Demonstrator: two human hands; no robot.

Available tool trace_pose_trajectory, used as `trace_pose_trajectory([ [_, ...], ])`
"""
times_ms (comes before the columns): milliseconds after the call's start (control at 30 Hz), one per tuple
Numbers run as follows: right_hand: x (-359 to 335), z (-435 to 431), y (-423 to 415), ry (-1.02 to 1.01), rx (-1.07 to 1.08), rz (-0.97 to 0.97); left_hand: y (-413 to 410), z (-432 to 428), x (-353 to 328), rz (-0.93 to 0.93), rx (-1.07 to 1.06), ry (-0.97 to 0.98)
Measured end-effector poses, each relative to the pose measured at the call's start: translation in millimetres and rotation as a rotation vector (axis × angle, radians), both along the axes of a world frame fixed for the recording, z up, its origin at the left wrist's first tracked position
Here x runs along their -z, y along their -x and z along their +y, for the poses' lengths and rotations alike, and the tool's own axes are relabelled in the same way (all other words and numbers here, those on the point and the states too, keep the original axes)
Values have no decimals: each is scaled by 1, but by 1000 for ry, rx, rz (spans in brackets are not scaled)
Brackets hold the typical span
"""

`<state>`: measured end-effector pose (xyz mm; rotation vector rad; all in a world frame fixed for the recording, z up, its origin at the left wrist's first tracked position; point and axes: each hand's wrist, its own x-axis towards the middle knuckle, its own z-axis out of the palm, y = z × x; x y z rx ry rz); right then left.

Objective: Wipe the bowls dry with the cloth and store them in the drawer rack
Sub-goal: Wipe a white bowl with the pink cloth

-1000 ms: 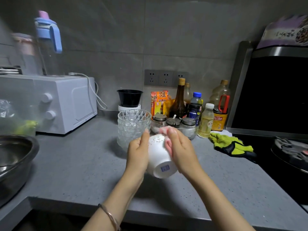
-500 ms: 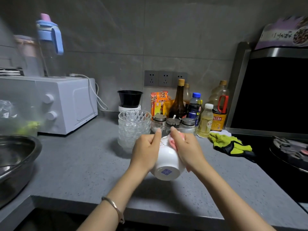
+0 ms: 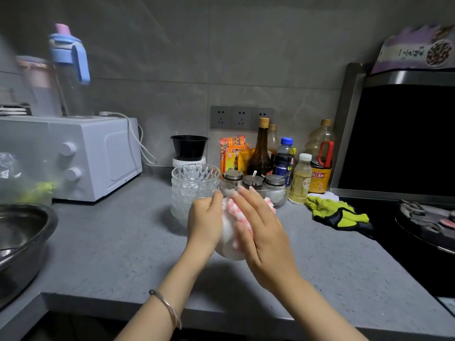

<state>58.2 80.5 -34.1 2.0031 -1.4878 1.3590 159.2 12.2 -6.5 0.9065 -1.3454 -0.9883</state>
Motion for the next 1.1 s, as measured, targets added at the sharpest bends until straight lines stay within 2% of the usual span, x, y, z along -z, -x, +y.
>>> trace_pose_trajectory([
  [100,-11,-5,2,-57,-89,-187,2,2,5,-51,50,33],
  [233,-26,-5,4,-278,-303,-808,3,7,2,123,65,-123],
  [333,-25,0,6,-346,-181,-959,2,9,2,302,79,-220],
  [400,-23,-1,8,-356,-146,-1013,2,9,4,307,115,-250],
  [467,-24,-5,12,-370,-81,-979,-1,6,8,171,136,-230],
  [567,-30,-9,19,-380,4,-828,-6,3,4,-36,165,-99],
  [733,-28,-12,14,-283,-24,-617,-3,10,-3,-256,122,157],
  [833,-24,-10,5,-223,-148,-671,-4,10,-2,-208,51,184],
  [900,-18,-5,0,-179,-256,-695,-5,9,-4,-77,51,88],
  [1000,-1,6,-7,-47,-256,-460,-5,5,-6,124,14,-75],
  [1100,14,12,-15,1,-104,-178,-5,0,-6,156,-59,-95],
])
